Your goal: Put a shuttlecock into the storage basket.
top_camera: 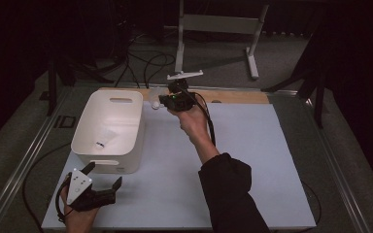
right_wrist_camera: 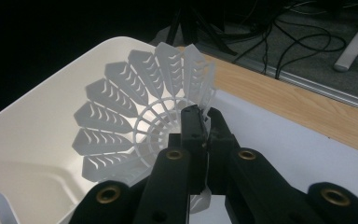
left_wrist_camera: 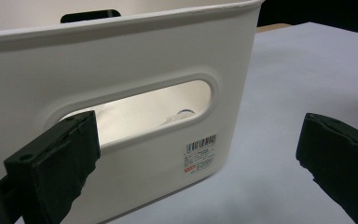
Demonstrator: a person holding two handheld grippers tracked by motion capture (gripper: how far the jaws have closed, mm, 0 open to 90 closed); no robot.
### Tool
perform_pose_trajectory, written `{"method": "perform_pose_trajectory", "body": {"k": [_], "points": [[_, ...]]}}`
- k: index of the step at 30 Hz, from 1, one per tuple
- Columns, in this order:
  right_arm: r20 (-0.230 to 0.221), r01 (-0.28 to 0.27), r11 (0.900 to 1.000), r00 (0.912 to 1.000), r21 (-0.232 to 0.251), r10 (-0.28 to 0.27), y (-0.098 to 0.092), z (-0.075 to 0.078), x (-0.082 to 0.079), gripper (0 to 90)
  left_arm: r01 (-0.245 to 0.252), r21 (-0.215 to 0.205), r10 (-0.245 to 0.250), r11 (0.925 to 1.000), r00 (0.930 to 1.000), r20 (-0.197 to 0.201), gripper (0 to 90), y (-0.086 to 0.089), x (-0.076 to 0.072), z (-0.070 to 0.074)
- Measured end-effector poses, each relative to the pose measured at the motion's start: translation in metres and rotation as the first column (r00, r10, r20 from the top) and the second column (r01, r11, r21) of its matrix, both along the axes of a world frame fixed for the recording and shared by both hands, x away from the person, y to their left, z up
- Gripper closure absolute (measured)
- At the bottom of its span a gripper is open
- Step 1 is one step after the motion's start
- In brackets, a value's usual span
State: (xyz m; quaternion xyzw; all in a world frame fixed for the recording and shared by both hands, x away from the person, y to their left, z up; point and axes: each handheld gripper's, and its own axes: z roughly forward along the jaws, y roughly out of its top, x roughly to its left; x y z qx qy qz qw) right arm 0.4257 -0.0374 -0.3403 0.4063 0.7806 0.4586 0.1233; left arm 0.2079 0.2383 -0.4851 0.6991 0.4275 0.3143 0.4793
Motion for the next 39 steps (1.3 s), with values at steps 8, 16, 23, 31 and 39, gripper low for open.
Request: {"method": "perform_pose_trajectory", "body": {"k": [8,16,23,31,39], "points": [[0.001,-0.011,1.0,0.9999,0.015,0.011,0.005,0.002,0.0,89.3,0.001,-0.001,-0.001,1.0,1.0,0.002,0.1,0.0,0.0,0.0],[0.0,-0.025,0.999,0.9997,0.029,0.025,0.011,0.002,0.0,89.2,0.001,-0.001,-0.001,1.0,1.0,0.001,0.1,0.0,0.0,0.0],[0.003,-0.034,0.999,0.9994,0.035,0.034,0.017,0.003,-0.001,89.2,0.002,-0.001,-0.002,1.0,1.0,0.001,0.1,0.0,0.0,0.0],[0.002,-0.041,0.998,0.9992,0.044,0.041,0.021,0.002,-0.001,89.3,0.003,-0.002,-0.003,1.0,1.0,0.002,0.1,0.0,0.0,0.0],[0.002,-0.055,0.997,0.9985,0.05,0.055,0.027,0.0,-0.003,89.2,0.003,-0.002,-0.003,1.0,1.0,0.002,0.1,0.0,0.0,0.0]]}}
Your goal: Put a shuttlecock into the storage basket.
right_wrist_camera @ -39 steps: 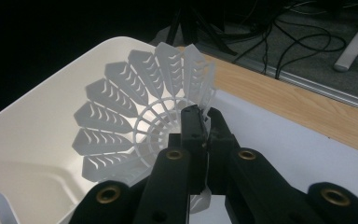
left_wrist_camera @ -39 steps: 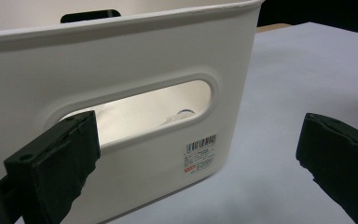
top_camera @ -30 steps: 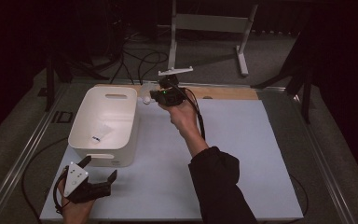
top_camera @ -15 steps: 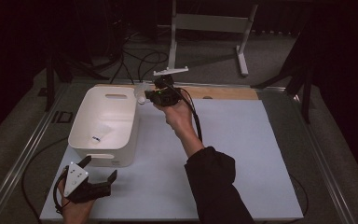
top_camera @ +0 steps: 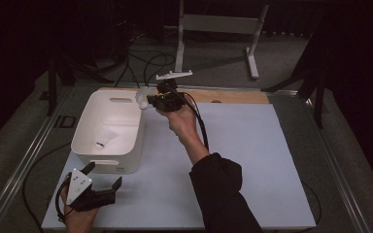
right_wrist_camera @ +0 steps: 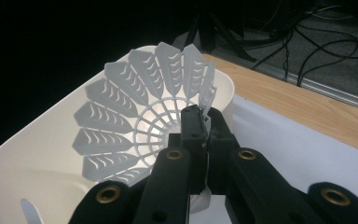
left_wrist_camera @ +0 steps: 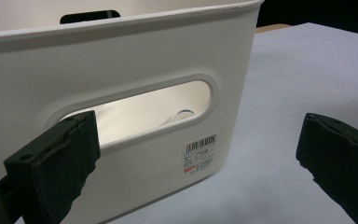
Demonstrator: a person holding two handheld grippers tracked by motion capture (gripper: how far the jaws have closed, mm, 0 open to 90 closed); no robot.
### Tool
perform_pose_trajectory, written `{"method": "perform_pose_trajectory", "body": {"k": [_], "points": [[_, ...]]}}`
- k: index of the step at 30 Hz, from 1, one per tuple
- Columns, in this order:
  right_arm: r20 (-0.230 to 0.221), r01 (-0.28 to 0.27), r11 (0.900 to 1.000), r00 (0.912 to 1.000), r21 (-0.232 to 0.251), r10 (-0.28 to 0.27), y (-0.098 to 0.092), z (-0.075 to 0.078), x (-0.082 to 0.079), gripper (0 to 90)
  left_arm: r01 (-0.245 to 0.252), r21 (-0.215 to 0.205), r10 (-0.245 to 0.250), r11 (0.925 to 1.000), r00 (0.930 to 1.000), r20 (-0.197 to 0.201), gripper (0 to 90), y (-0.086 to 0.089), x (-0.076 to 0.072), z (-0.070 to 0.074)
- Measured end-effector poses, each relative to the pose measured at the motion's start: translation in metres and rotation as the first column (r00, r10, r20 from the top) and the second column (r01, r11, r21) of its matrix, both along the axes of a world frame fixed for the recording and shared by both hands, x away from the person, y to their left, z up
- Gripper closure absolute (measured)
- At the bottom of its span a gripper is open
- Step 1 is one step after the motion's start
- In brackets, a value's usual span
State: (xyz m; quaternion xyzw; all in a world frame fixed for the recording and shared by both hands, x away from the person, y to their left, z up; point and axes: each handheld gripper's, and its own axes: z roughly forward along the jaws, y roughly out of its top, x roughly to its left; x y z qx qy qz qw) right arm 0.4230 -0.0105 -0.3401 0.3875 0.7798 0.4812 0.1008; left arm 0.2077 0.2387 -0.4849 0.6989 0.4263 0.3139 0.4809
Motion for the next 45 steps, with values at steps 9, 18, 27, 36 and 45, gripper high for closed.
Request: {"method": "perform_pose_trajectory", "body": {"k": [9,18,27,36,45], "points": [[-0.001,-0.011,1.0,0.9999,0.003,0.011,0.006,0.0,-0.002,89.3,-0.001,-0.001,0.001,1.0,1.0,0.001,0.1,0.0,0.0,0.0],[0.001,-0.032,0.999,0.9995,0.009,0.032,0.014,-0.002,-0.004,89.2,-0.002,-0.002,0.002,1.0,1.0,0.001,0.1,0.001,0.0,0.0],[0.0,-0.051,0.999,0.9987,0.004,0.051,0.024,-0.002,-0.008,89.2,-0.002,-0.001,0.002,1.0,1.0,0.002,0.1,0.001,0.0,0.0],[-0.001,-0.078,0.997,0.9969,-0.005,0.078,0.031,-0.004,-0.01,89.1,-0.001,0.001,0.001,1.0,1.0,0.002,0.2,0.0,0.0,0.0],[-0.003,-0.089,0.996,0.9961,-0.009,0.089,0.037,-0.005,-0.013,89.0,-0.001,0.0,0.001,1.0,1.0,0.002,0.1,0.0,0.0,0.0]]}}
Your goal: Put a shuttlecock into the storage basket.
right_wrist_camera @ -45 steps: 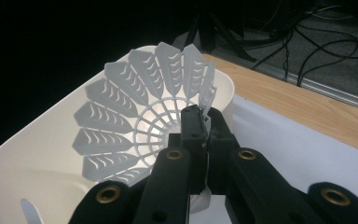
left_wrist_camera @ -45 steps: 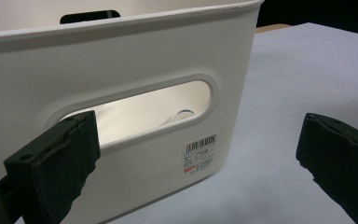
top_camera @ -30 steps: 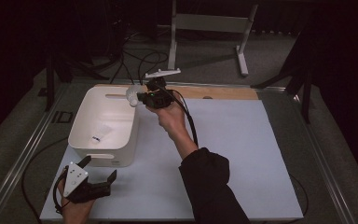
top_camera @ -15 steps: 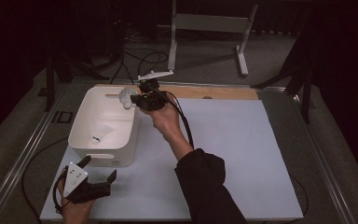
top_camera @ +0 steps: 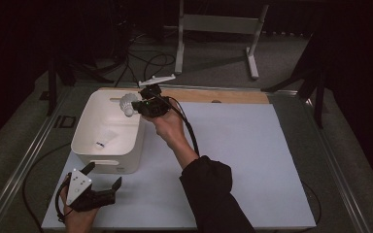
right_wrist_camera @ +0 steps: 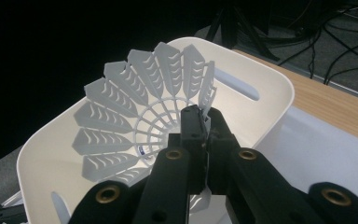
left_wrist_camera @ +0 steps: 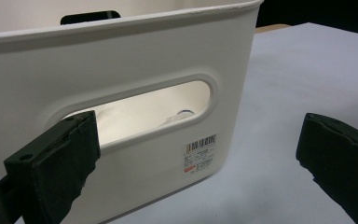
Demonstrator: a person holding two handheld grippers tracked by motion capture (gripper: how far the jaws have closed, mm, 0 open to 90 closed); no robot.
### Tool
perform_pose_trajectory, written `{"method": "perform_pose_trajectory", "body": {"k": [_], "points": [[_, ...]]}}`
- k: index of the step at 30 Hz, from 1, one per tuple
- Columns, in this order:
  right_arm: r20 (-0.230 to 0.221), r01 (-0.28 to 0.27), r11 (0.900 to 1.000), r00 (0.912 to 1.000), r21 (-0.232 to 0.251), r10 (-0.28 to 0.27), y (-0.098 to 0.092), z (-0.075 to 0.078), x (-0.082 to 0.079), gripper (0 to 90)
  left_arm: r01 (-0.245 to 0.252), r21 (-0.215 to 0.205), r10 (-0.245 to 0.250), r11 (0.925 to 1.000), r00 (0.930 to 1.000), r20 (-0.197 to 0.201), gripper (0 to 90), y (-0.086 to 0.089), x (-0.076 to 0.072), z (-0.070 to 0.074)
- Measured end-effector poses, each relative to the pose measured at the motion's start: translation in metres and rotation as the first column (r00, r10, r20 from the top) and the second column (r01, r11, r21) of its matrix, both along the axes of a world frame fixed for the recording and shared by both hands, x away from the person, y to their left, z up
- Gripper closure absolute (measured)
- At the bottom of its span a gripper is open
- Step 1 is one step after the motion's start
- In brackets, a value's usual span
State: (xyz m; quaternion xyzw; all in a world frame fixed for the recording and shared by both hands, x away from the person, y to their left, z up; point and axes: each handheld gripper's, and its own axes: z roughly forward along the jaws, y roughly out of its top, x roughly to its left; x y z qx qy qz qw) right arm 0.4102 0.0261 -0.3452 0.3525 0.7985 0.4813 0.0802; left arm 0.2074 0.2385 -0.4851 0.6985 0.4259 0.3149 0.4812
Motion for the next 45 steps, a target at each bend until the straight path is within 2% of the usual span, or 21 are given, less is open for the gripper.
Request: {"method": "perform_pose_trajectory", "body": {"k": [16,37,38,40,41,43,44,45], "points": [[-0.003,-0.031,0.999,0.9995,-0.013,0.03,0.011,-0.003,-0.005,88.6,0.0,0.002,0.0,1.0,1.0,-0.001,0.1,0.0,0.0,0.0],[-0.007,-0.055,0.998,0.9985,-0.003,0.055,0.02,-0.005,-0.009,87.6,-0.003,0.003,0.003,1.0,1.0,-0.001,0.1,0.0,0.0,0.0],[-0.009,-0.059,0.998,0.9982,0.003,0.059,0.02,-0.005,-0.009,83.2,-0.002,0.003,0.002,1.0,1.0,-0.001,0.1,0.0,0.0,0.0],[-0.031,-0.078,0.995,0.9963,0.056,0.08,0.018,-0.004,-0.007,57.0,-0.002,0.002,0.002,1.0,1.0,-0.001,0.1,0.0,0.0,0.0],[-0.052,-0.084,0.993,0.9947,0.085,0.088,0.017,-0.004,-0.005,49.1,-0.002,0.003,0.002,1.0,1.0,-0.001,0.1,0.0,0.0,0.0],[-0.057,-0.068,0.995,0.9958,0.071,0.072,0.016,-0.004,-0.004,31.3,-0.002,0.002,0.002,1.0,1.0,0.0,0.1,0.0,0.0,0.0],[-0.044,-0.052,0.997,0.9976,0.05,0.054,0.016,-0.004,-0.004,24.6,-0.002,0.002,0.002,1.0,1.0,0.0,0.1,0.0,0.0,0.0],[-0.034,-0.041,0.999,0.9985,0.031,0.042,0.015,-0.004,-0.004,21.9,-0.002,0.002,0.002,1.0,1.0,0.0,0.1,0.0,0.0,0.0]]}}
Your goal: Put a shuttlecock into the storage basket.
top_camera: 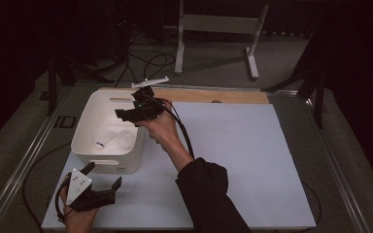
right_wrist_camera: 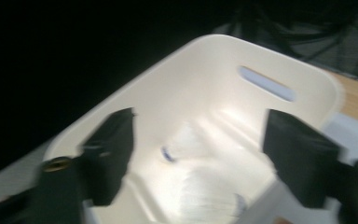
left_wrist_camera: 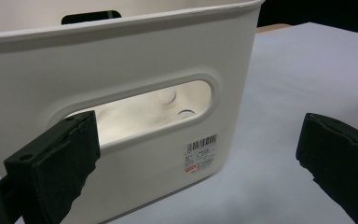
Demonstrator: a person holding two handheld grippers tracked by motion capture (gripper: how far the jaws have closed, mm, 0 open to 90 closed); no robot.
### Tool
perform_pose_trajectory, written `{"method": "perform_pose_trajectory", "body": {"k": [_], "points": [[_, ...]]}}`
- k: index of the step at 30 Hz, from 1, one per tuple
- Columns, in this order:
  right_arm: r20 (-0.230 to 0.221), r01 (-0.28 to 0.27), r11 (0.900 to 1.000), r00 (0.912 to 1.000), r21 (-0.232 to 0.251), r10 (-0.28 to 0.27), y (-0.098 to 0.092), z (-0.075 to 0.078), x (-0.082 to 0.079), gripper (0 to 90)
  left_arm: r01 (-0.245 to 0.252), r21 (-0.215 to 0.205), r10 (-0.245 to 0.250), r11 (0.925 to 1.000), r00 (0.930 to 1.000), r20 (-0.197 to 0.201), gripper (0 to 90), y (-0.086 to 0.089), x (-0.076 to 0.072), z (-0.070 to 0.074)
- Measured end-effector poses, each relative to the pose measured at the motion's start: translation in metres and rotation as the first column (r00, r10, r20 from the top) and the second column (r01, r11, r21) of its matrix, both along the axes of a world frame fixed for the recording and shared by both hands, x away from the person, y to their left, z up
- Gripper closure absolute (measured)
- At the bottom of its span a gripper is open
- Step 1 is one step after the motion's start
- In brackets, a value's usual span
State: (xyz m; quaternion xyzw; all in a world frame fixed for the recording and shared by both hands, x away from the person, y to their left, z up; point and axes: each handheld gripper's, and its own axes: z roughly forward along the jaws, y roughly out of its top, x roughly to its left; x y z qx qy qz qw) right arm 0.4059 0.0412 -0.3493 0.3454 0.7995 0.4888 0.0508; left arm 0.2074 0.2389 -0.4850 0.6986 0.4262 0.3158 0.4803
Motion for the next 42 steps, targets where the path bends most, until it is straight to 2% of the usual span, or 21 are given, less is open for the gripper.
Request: {"method": "perform_pose_trajectory", "body": {"k": [4,18,27,42], "points": [[0.013,0.025,0.999,0.9996,-0.021,-0.025,-0.005,0.0,0.002,14.2,0.0,0.0,0.0,1.0,1.0,0.0,0.2,0.0,0.0,0.0],[0.027,0.041,0.999,0.9988,-0.034,-0.04,-0.015,0.0,0.001,13.7,0.0,0.0,0.0,1.0,1.0,0.0,0.1,0.0,0.0,0.0],[0.052,0.042,0.998,0.9979,-0.044,-0.04,-0.02,0.001,-0.001,13.6,-0.001,0.0,0.001,1.0,1.0,-0.001,0.1,0.0,0.0,0.0],[0.052,0.056,0.998,0.9972,-0.039,-0.054,-0.036,-0.001,-0.002,13.2,0.0,0.002,0.0,1.0,1.0,-0.003,0.1,-0.001,0.0,0.0]]}}
